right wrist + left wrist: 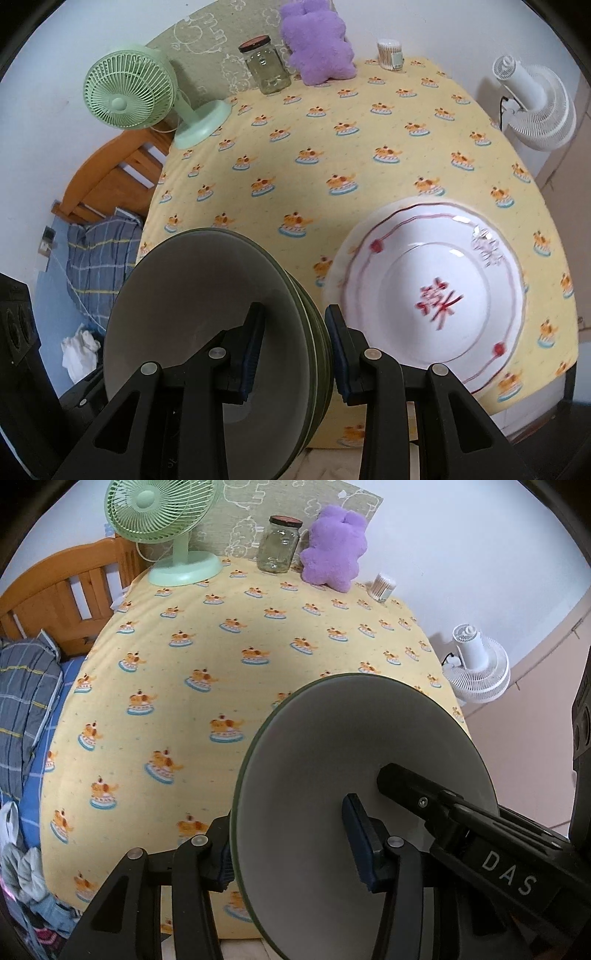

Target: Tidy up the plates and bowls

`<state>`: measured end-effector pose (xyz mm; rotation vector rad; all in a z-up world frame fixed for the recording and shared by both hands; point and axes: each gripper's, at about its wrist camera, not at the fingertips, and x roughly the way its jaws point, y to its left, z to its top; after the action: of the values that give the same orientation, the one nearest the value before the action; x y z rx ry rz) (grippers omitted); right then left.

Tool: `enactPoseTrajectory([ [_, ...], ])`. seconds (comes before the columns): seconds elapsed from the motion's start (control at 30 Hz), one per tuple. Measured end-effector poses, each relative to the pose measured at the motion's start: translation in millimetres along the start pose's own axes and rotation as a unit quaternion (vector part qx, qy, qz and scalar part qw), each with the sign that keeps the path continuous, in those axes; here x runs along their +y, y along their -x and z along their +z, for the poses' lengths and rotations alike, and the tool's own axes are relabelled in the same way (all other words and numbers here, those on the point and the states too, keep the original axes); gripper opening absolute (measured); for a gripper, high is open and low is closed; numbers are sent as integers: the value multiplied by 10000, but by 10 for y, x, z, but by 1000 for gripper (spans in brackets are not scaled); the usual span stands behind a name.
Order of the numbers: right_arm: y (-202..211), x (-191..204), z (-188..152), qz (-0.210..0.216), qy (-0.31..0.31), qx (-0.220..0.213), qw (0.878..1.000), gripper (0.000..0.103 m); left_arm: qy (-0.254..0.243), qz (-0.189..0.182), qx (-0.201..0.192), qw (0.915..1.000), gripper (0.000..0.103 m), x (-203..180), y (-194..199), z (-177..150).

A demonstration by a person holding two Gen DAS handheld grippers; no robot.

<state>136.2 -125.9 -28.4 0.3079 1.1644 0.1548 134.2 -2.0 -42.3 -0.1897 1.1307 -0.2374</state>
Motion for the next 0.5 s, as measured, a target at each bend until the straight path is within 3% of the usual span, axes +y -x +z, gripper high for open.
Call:
enactPoseTrajectory([
  [0.5,275,-750,294,75,380,59,9992,37,345,61,-148,9993,50,-784,-211,15],
])
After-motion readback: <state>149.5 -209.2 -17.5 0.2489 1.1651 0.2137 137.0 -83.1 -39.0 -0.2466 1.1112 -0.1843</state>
